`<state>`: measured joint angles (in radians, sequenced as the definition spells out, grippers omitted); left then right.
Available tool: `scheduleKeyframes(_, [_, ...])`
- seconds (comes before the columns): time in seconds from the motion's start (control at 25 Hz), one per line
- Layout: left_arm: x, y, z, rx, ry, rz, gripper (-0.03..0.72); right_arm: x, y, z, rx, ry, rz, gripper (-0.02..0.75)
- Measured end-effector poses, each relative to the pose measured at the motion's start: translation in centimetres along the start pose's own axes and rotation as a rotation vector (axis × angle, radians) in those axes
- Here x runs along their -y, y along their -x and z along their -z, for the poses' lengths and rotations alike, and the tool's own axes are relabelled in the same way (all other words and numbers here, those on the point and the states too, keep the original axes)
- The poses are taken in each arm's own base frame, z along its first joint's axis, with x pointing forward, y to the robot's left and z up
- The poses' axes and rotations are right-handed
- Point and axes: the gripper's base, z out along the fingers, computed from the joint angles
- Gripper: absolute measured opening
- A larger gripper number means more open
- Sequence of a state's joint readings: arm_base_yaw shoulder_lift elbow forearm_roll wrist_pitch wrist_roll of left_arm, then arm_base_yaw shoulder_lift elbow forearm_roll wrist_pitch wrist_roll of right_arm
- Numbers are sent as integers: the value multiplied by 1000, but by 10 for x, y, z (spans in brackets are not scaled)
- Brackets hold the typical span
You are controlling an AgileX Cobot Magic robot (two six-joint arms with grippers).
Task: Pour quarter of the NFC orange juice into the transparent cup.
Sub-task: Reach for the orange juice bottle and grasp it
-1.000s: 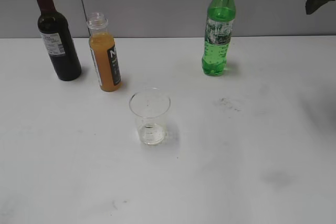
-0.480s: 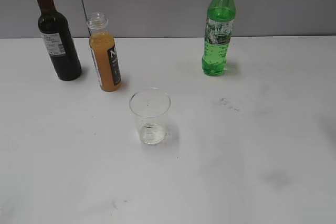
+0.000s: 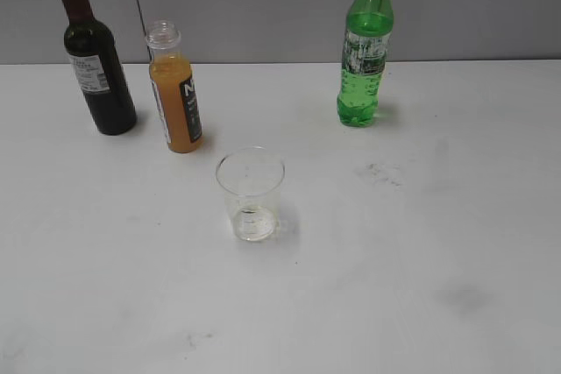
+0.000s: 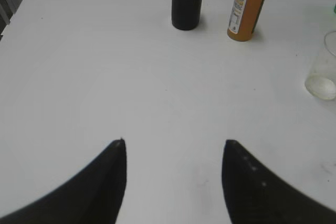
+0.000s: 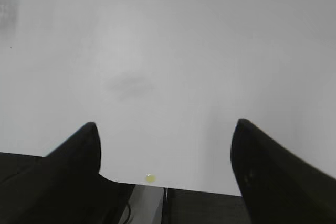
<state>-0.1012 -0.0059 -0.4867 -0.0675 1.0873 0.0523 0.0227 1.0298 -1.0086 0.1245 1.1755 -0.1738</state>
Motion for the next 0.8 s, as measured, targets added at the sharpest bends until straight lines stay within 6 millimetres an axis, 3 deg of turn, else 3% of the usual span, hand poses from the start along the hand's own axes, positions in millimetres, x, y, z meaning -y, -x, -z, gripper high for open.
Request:
scheduleKeyframes(0.28, [0, 0, 0, 0, 0, 0, 443, -10, -81, 2, 133, -21, 6, 591])
scheduleKeyframes(0.52, [0, 0, 0, 0, 0, 0, 443, -16, -135, -3, 284, -40, 9, 591])
scheduleKeyframes(0.8, [0, 0, 0, 0, 0, 0, 443, -22, -168, 16, 509, -62, 22, 591])
